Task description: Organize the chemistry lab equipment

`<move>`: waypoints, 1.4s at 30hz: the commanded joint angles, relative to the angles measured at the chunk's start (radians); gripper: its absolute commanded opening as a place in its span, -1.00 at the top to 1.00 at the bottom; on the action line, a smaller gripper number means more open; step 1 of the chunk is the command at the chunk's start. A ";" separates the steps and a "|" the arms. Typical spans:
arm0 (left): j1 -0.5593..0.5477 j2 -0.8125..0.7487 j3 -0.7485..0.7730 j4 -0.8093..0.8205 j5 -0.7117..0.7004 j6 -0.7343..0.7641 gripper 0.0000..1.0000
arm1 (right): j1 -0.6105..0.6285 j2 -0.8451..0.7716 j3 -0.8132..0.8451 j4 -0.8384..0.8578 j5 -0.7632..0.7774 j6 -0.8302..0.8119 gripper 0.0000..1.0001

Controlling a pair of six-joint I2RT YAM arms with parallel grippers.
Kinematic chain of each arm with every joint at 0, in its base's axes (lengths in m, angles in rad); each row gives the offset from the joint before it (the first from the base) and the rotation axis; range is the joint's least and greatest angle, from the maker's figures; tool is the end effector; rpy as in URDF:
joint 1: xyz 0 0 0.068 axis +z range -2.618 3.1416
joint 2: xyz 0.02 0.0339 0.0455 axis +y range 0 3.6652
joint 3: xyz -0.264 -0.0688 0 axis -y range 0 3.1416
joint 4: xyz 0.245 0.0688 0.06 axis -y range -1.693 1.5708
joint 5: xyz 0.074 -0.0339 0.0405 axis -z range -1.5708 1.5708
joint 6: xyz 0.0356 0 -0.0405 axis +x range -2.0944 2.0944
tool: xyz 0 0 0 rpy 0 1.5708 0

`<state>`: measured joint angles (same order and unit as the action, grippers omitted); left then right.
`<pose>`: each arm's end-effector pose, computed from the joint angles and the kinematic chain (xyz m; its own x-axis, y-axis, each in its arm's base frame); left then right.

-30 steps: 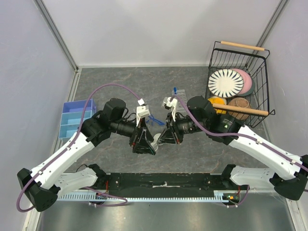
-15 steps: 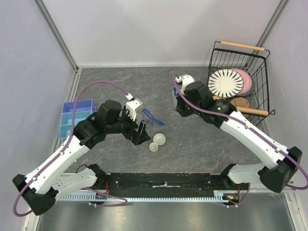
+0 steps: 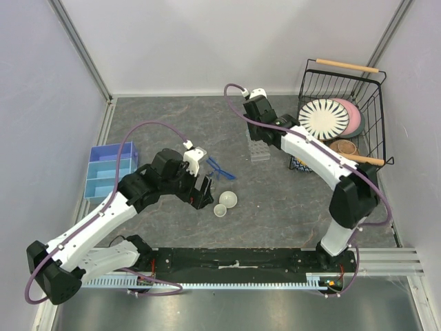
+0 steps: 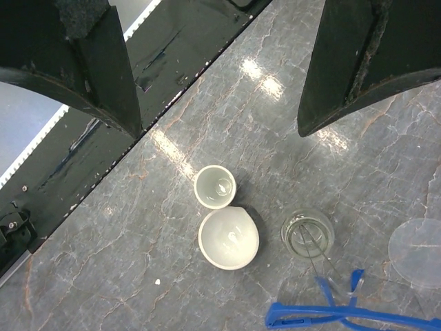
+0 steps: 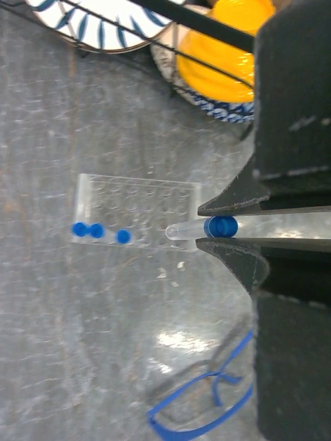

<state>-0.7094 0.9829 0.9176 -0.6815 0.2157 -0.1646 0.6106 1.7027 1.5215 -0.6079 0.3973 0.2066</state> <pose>0.1482 -0.1372 0.3032 -0.6322 0.3318 -0.7001 0.6608 0.7027 -0.2637 0.3207 0.2076 0.3143 -0.6318 -0.2112 -0.7458 -0.1796 0.9759 -0.1243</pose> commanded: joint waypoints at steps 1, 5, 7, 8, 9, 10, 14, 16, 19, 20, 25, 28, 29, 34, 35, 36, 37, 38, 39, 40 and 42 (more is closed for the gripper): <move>-0.002 -0.033 -0.028 0.083 0.002 -0.032 -1.00 | -0.020 0.081 0.135 0.046 -0.026 -0.026 1.00; -0.002 -0.030 -0.043 0.082 -0.003 -0.024 -1.00 | -0.034 0.162 0.198 0.025 -0.058 -0.021 1.00; -0.002 -0.032 -0.045 0.083 0.010 -0.026 -1.00 | -0.035 0.176 0.203 0.013 -0.061 -0.018 1.00; -0.002 -0.033 -0.046 0.083 0.014 -0.026 -1.00 | -0.035 0.184 0.200 0.014 -0.064 -0.018 1.00; -0.002 -0.035 -0.048 0.086 0.014 -0.024 -1.00 | -0.037 0.187 0.197 0.014 -0.063 -0.018 1.00; -0.002 -0.039 -0.048 0.086 0.014 -0.024 -1.00 | -0.037 0.189 0.189 0.014 -0.066 -0.018 1.00; -0.002 -0.046 -0.052 0.091 0.019 -0.026 -1.00 | -0.044 0.207 0.180 0.011 -0.072 -0.019 1.00; -0.002 -0.046 -0.052 0.089 0.019 -0.023 -1.00 | -0.046 0.215 0.175 0.011 -0.069 -0.022 1.00; -0.002 -0.046 -0.052 0.089 0.017 -0.021 -1.00 | -0.052 0.229 0.174 0.013 -0.069 -0.024 1.00; -0.002 -0.047 -0.054 0.089 0.014 -0.021 -1.00 | -0.057 0.233 0.172 0.013 -0.071 -0.026 1.00; -0.002 -0.046 -0.054 0.089 0.007 -0.019 -1.00 | -0.072 0.244 0.146 0.026 -0.081 -0.027 1.00; -0.002 -0.044 -0.051 0.088 0.005 -0.018 -1.00 | -0.075 0.250 0.132 0.036 -0.094 -0.024 1.00; -0.002 -0.041 -0.051 0.088 0.005 -0.016 -1.00 | -0.075 0.250 0.129 0.037 -0.095 -0.026 1.00; -0.002 -0.038 -0.051 0.086 -0.001 -0.016 -1.00 | -0.078 0.253 0.108 0.051 -0.117 -0.023 1.00; -0.002 -0.038 -0.051 0.086 -0.001 -0.015 -1.00 | -0.078 0.253 0.106 0.053 -0.118 -0.022 1.00; -0.001 -0.036 -0.051 0.088 -0.004 -0.015 -1.00 | -0.078 0.253 0.105 0.054 -0.123 -0.021 1.00; -0.001 -0.036 -0.049 0.086 -0.006 -0.013 -1.00 | -0.078 0.255 0.101 0.056 -0.133 -0.019 1.00; -0.001 -0.036 -0.049 0.085 -0.007 -0.013 -1.00 | -0.078 0.253 0.100 0.056 -0.141 -0.018 1.00; 0.001 -0.035 -0.046 0.085 -0.010 -0.010 -1.00 | -0.078 0.255 0.100 0.059 -0.144 -0.016 1.00; -0.001 -0.036 -0.048 0.085 -0.010 -0.012 -1.00 | -0.078 0.255 0.098 0.060 -0.150 -0.015 1.00; -0.001 -0.039 -0.049 0.085 -0.007 -0.015 -1.00 | -0.077 0.255 0.097 0.059 -0.161 -0.013 1.00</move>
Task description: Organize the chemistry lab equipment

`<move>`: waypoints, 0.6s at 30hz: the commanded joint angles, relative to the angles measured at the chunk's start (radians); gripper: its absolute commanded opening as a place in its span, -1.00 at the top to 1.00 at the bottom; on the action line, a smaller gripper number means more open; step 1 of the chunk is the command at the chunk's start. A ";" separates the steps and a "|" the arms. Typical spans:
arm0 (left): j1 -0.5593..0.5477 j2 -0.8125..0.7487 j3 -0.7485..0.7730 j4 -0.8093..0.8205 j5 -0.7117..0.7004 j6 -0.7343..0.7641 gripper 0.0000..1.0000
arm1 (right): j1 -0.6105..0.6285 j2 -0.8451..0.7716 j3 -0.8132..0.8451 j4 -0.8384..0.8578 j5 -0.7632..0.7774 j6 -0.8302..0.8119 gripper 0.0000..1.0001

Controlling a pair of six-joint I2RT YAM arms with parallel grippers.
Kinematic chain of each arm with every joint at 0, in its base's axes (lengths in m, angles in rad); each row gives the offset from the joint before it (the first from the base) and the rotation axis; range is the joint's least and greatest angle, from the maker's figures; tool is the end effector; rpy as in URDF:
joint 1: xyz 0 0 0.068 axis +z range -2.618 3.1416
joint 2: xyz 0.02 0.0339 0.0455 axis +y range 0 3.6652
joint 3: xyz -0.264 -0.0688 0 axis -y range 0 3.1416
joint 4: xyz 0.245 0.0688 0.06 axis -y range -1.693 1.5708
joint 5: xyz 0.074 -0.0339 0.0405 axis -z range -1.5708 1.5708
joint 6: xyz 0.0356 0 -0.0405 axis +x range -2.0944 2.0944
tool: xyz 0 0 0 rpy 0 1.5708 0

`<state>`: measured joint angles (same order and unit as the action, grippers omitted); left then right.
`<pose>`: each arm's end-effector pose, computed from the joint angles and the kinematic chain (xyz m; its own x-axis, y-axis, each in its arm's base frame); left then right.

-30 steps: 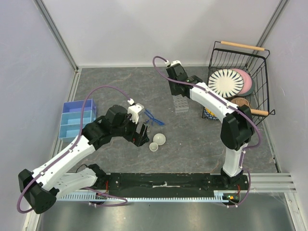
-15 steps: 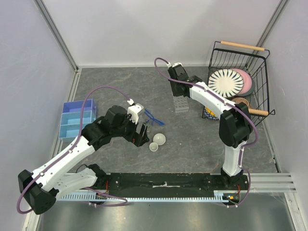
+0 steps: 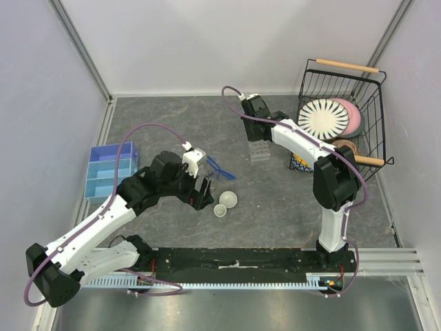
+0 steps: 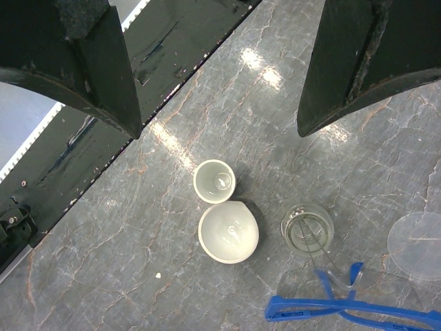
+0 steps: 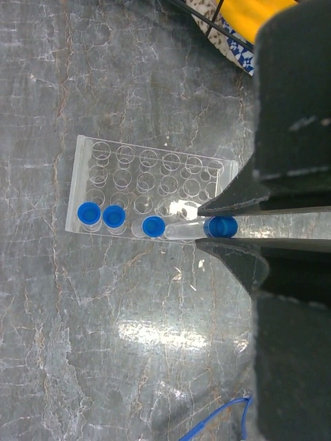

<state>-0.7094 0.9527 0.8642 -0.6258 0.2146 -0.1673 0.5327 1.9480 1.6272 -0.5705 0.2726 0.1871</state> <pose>0.1457 -0.1351 0.2955 -0.6164 0.3148 -0.7218 0.6652 0.6987 -0.2634 0.3811 0.2135 0.2544 -0.7223 -0.2179 -0.6564 -0.2127 0.9731 -0.0889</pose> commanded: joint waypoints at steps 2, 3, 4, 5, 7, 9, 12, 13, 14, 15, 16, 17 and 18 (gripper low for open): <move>-0.001 -0.008 0.002 0.028 -0.006 -0.012 -1.00 | 0.001 0.014 -0.007 0.026 -0.039 0.006 1.00; -0.001 -0.012 0.002 0.029 -0.006 -0.014 -1.00 | 0.001 0.019 -0.007 0.026 -0.039 0.006 1.00; -0.001 -0.012 0.001 0.029 -0.007 -0.012 -1.00 | 0.001 0.020 -0.007 0.026 -0.038 0.006 1.00; -0.001 -0.012 0.001 0.029 -0.009 -0.014 -1.00 | 0.001 0.023 -0.007 0.027 -0.036 0.005 1.00; -0.001 -0.017 0.001 0.029 -0.009 -0.014 -1.00 | 0.001 0.028 -0.007 0.026 -0.030 0.005 1.00; -0.001 -0.017 -0.001 0.029 -0.009 -0.014 -1.00 | 0.000 0.031 -0.007 0.026 -0.020 0.006 1.00; -0.001 -0.015 -0.001 0.029 -0.011 -0.012 -1.00 | 0.000 0.032 -0.006 0.023 -0.003 0.000 1.00; -0.001 -0.015 -0.001 0.029 -0.012 -0.012 -1.00 | 0.000 0.034 -0.004 0.018 0.002 0.000 1.00; -0.001 -0.015 -0.001 0.029 -0.011 -0.012 -1.00 | 0.001 0.035 -0.004 0.017 0.004 -0.003 1.00; -0.001 -0.015 -0.001 0.029 -0.012 -0.012 -1.00 | 0.000 0.034 -0.004 0.015 0.004 -0.005 1.00; -0.001 -0.017 -0.001 0.029 -0.011 -0.012 -1.00 | 0.001 0.034 -0.004 0.015 0.004 -0.006 1.00; -0.001 -0.017 -0.001 0.029 -0.012 -0.011 -1.00 | 0.000 0.037 -0.001 0.012 0.005 -0.006 1.00; -0.001 -0.017 0.001 0.029 -0.011 -0.012 -1.00 | 0.000 0.040 0.000 0.012 0.005 -0.005 1.00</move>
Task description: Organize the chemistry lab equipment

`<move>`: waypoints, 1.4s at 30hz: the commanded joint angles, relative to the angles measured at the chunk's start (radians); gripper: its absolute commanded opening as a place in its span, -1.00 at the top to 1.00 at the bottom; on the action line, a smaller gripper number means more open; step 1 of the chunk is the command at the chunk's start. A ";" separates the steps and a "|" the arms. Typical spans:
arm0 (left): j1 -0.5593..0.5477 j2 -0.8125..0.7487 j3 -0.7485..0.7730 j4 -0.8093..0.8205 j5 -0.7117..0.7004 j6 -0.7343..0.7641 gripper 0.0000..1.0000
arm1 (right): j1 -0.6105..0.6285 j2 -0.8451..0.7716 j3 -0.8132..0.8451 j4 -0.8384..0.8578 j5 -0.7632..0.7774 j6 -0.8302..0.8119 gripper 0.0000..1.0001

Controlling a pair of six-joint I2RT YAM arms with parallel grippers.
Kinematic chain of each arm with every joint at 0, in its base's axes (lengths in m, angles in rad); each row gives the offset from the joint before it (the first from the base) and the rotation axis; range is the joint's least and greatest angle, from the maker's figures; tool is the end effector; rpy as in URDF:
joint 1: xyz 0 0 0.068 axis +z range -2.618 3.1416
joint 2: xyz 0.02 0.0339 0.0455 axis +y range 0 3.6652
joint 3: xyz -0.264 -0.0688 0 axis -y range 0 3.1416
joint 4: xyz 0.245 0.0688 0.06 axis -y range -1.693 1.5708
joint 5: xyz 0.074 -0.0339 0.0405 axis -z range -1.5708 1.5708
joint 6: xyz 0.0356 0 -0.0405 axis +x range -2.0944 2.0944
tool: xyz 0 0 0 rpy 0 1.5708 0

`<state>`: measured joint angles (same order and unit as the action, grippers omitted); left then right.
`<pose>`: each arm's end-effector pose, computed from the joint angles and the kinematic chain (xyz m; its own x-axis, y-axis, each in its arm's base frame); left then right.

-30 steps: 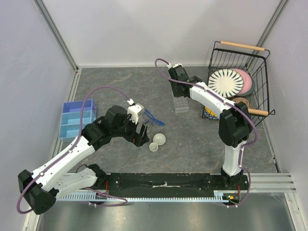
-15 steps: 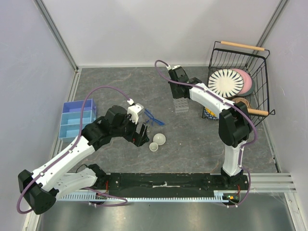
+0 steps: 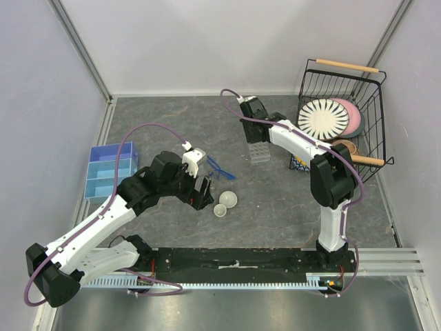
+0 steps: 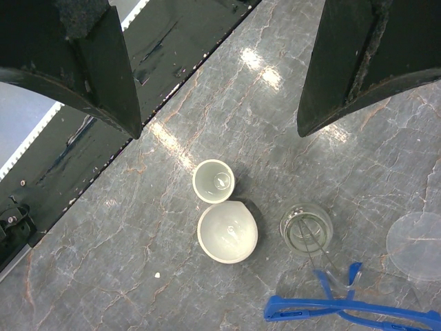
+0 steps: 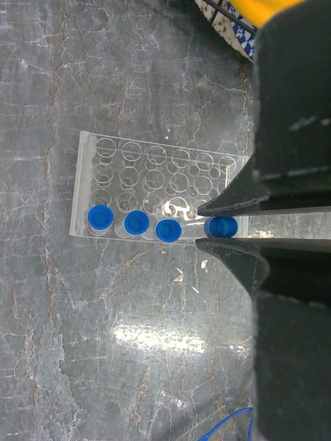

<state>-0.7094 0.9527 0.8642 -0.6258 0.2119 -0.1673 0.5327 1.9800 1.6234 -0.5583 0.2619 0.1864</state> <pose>0.1458 -0.1350 0.2955 -0.6162 0.3145 -0.7221 0.6640 0.7004 -0.2617 0.3852 0.2164 0.2405 -0.7366 -0.2264 -0.6373 -0.2219 0.9710 -0.0886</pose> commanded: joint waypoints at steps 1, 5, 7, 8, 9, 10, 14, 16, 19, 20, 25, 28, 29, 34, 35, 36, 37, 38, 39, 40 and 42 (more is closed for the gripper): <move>-0.001 -0.015 0.001 0.029 -0.009 -0.012 -1.00 | 0.001 0.011 0.007 -0.003 0.016 -0.005 1.00; -0.001 -0.015 0.001 0.029 -0.009 -0.012 -1.00 | 0.001 0.036 0.029 -0.026 0.017 -0.005 1.00; -0.001 -0.015 -0.001 0.026 -0.011 -0.009 -1.00 | 0.001 0.048 0.033 -0.029 0.019 -0.002 1.00; -0.001 -0.015 -0.001 0.028 -0.014 -0.011 -1.00 | 0.000 0.051 0.038 -0.034 0.014 -0.002 1.00; -0.001 -0.015 -0.001 0.026 -0.014 -0.009 -1.00 | 0.000 0.055 0.039 -0.034 0.014 0.001 1.00; -0.001 -0.015 -0.001 0.025 -0.016 -0.011 -1.00 | 0.000 0.060 0.041 -0.035 0.013 0.001 0.98; -0.001 -0.012 0.001 0.026 -0.017 -0.009 -1.00 | -0.002 0.065 0.046 -0.043 0.016 0.002 0.71; -0.001 -0.012 0.001 0.026 -0.019 -0.008 -1.00 | 0.001 0.063 0.049 -0.045 0.017 0.002 0.48; -0.001 -0.009 0.002 0.023 -0.022 -0.005 -1.00 | 0.001 0.054 0.055 -0.051 0.027 0.005 0.25; 0.001 -0.011 0.002 0.023 -0.023 -0.005 -1.00 | 0.001 0.049 0.059 -0.054 0.028 0.007 0.24; 0.001 -0.006 0.002 0.020 -0.025 -0.003 -1.00 | 0.001 0.014 0.073 -0.075 0.039 0.008 0.04; 0.001 -0.008 0.002 0.021 -0.026 -0.003 -1.00 | 0.007 -0.026 0.078 -0.087 0.046 0.007 0.00; 0.001 -0.009 0.002 0.021 -0.028 -0.003 -1.00 | 0.013 -0.047 0.078 -0.091 0.048 0.008 -0.01; 0.001 -0.011 0.002 0.020 -0.028 -0.003 -1.00 | 0.059 -0.139 0.021 -0.132 0.089 0.016 -0.06; 0.001 -0.011 0.001 0.020 -0.026 -0.003 -1.00 | 0.079 -0.157 -0.002 -0.134 0.103 0.022 -0.07; 0.001 -0.015 0.001 0.018 -0.029 -0.003 -1.00 | 0.087 -0.176 -0.028 -0.129 0.112 0.048 -0.08; 0.001 -0.019 0.001 0.020 -0.031 -0.003 -1.00 | 0.096 -0.214 -0.089 -0.121 0.114 0.057 -0.09; 0.001 -0.020 0.001 0.020 -0.031 -0.003 -1.00 | 0.113 -0.231 -0.120 -0.114 0.115 0.076 -0.10; 0.001 -0.022 0.001 0.020 -0.034 -0.005 -1.00 | 0.122 -0.248 -0.150 -0.094 0.120 0.096 -0.11; 0.001 -0.023 0.002 0.020 -0.032 -0.006 -1.00 | 0.131 -0.277 -0.213 -0.082 0.123 0.129 -0.12; 0.001 -0.023 0.002 0.020 -0.028 -0.005 -1.00 | 0.154 -0.296 -0.272 -0.045 0.128 0.171 -0.13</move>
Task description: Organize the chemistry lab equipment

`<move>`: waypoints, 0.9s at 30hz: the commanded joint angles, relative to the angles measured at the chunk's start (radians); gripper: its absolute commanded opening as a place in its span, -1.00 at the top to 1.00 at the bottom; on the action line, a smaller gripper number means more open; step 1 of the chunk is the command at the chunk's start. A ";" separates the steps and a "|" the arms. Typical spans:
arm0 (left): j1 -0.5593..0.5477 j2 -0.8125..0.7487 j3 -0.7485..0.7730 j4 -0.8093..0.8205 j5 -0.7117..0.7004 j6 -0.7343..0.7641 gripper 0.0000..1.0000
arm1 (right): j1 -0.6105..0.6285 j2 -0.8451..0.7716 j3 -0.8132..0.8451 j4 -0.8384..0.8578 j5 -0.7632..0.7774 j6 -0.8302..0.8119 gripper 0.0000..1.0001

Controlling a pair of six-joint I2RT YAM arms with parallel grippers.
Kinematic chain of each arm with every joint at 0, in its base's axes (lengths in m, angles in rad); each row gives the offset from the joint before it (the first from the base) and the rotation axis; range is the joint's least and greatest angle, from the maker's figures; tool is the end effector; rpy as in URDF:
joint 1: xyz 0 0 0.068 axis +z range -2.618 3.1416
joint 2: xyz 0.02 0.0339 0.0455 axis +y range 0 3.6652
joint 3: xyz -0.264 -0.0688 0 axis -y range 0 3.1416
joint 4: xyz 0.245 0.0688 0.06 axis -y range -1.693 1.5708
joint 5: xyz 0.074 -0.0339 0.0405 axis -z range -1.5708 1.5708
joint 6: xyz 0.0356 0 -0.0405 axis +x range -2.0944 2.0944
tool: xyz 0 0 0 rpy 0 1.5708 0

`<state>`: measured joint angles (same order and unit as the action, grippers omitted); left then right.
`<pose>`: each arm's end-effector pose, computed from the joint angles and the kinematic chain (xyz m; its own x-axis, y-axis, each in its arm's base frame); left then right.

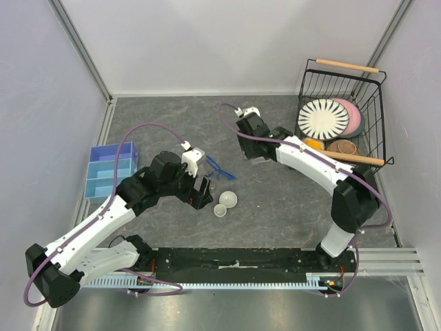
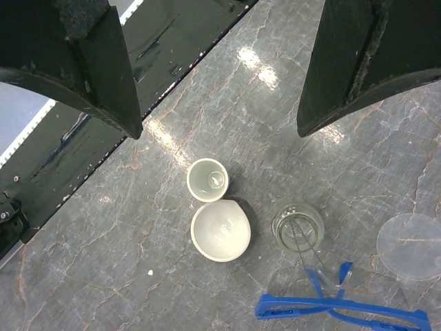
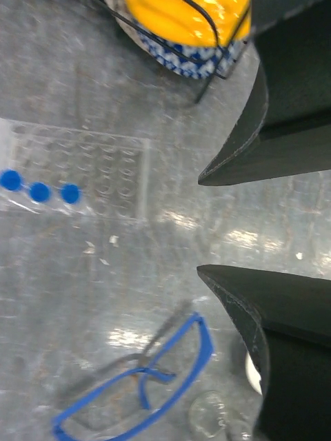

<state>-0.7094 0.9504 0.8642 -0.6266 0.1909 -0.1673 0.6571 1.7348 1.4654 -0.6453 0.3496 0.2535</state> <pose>0.1460 -0.1342 0.2957 -0.6139 0.3115 -0.7253 0.6554 0.7133 -0.2483 0.3089 0.2229 0.2814 -0.7098 -0.2500 -0.6586 -0.2380 0.9650 -0.1097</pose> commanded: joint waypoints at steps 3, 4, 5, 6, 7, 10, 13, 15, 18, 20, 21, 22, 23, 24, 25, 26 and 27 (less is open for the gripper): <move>0.001 -0.033 -0.001 0.022 -0.010 -0.006 -1.00 | 0.053 -0.061 -0.203 0.076 0.035 0.170 -0.13; 0.001 -0.039 -0.002 0.022 -0.008 -0.008 -1.00 | 0.056 -0.057 -0.227 0.082 0.046 0.184 -0.14; 0.001 -0.042 -0.002 0.021 -0.008 -0.009 -1.00 | 0.059 -0.055 -0.243 0.096 0.049 0.203 -0.15; 0.001 -0.045 -0.004 0.021 -0.007 -0.011 -1.00 | 0.061 -0.052 -0.255 0.126 0.069 0.214 -0.17; 0.001 -0.050 -0.005 0.022 -0.005 -0.012 -1.00 | 0.058 -0.040 -0.275 0.137 0.081 0.222 -0.18; 0.001 -0.068 -0.010 0.028 -0.005 -0.017 -1.00 | 0.059 0.005 -0.286 0.183 0.133 0.250 -0.20; 0.001 -0.071 -0.010 0.024 -0.005 -0.018 -1.00 | 0.053 0.058 -0.272 0.222 0.158 0.274 -0.25; 0.001 -0.076 -0.011 0.027 -0.004 -0.018 -1.00 | 0.047 0.086 -0.258 0.249 0.152 0.292 -0.24; 0.001 -0.079 -0.013 0.025 -0.008 -0.018 -1.00 | 0.038 0.137 -0.225 0.268 0.152 0.316 -0.24; 0.001 -0.082 -0.013 0.025 -0.008 -0.017 -1.00 | 0.023 0.161 -0.211 0.279 0.170 0.326 -0.24; 0.001 -0.081 -0.014 0.027 -0.013 -0.017 -1.00 | 0.013 0.167 -0.209 0.289 0.169 0.331 -0.24; 0.001 -0.082 -0.014 0.025 -0.011 -0.015 -1.00 | 0.006 0.175 -0.208 0.295 0.166 0.339 -0.23; 0.002 -0.081 -0.014 0.025 -0.011 -0.015 -1.00 | -0.013 0.180 -0.208 0.305 0.164 0.340 -0.23; 0.001 -0.079 -0.014 0.025 -0.016 -0.012 -1.00 | -0.020 0.184 -0.206 0.312 0.163 0.343 -0.22; 0.001 -0.078 -0.014 0.024 -0.016 -0.011 -1.00 | -0.036 0.193 -0.200 0.315 0.164 0.346 -0.22; 0.001 -0.078 -0.014 0.024 -0.016 -0.008 -1.00 | -0.042 0.201 -0.195 0.318 0.163 0.348 -0.22; 0.001 -0.076 -0.014 0.024 -0.016 -0.008 -1.00 | -0.050 0.207 -0.182 0.320 0.161 0.348 -0.22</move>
<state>-0.7090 0.8837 0.8494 -0.6270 0.1848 -0.1673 0.6449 1.9144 1.2255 -0.3752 0.4805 0.5663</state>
